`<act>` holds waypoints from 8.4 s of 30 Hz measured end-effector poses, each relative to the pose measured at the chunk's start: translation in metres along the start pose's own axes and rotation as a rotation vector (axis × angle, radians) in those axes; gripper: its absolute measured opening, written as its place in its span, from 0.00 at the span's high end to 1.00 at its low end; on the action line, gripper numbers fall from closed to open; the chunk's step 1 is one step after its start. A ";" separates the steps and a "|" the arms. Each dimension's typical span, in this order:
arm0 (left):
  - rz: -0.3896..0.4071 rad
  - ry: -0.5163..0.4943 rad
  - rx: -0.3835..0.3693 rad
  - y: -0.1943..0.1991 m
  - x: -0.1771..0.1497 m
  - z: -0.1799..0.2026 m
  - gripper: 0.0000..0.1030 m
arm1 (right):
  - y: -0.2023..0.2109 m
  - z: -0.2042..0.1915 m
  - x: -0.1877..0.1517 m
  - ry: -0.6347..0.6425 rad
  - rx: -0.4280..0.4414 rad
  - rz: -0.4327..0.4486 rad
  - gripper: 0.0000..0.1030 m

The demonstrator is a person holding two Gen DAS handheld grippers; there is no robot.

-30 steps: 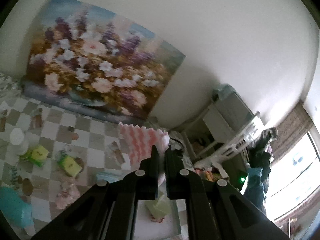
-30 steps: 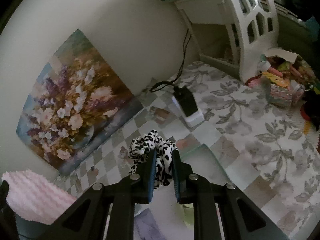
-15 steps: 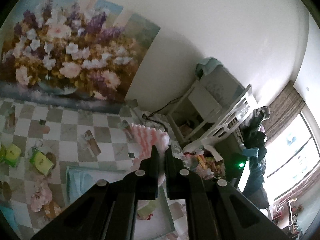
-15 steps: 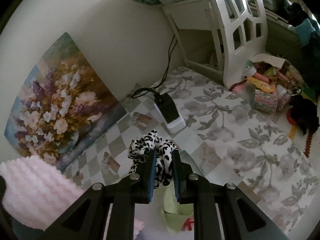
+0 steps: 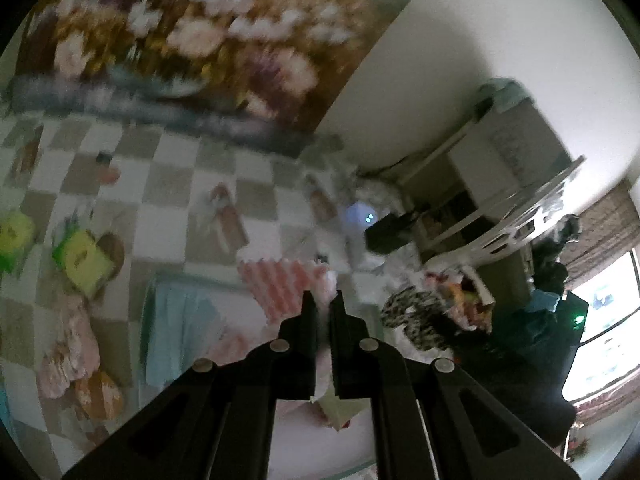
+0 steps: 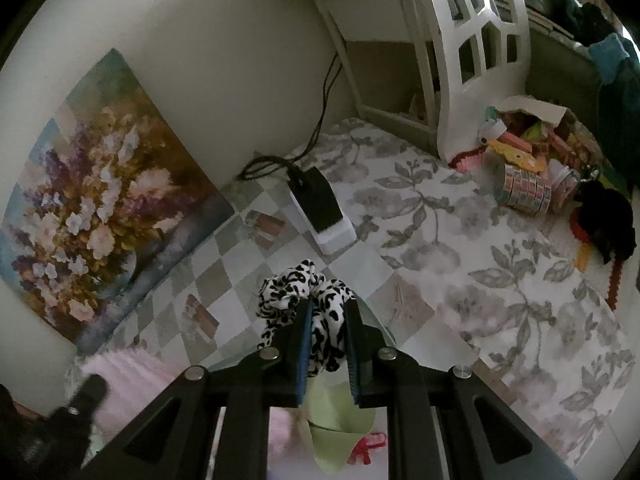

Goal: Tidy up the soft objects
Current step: 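Lower the towel and scrunchie into the tray and open both tools, then move both open tools back from the tray toward the green tissue packs, then grasp the green tissue pack with the right tool, then lift the green tissue pack with the right tool, then carry the green tissue pack over the white tray with the right tool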

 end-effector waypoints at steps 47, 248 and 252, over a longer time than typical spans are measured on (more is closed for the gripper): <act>-0.284 0.014 0.357 -0.024 -0.070 -0.051 0.45 | -0.035 -0.010 -0.046 0.233 -0.208 -0.172 0.42; 0.271 0.314 0.561 0.204 -0.048 -0.160 0.24 | 0.080 -0.207 -0.193 0.646 0.258 -0.059 0.41; 0.256 0.261 0.550 0.200 -0.057 -0.142 0.24 | 0.086 -0.189 -0.190 0.622 0.233 -0.041 0.41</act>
Point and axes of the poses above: each gripper's, at about its wrist camera, not at the fingertips, and y roughly against the way its jaws point, z to its right, x to its top, the point moved 10 cm from there along -y, roughly the way its jaws point, and after that the axes turned 15 degrees about -x, right-handed, at the moved point
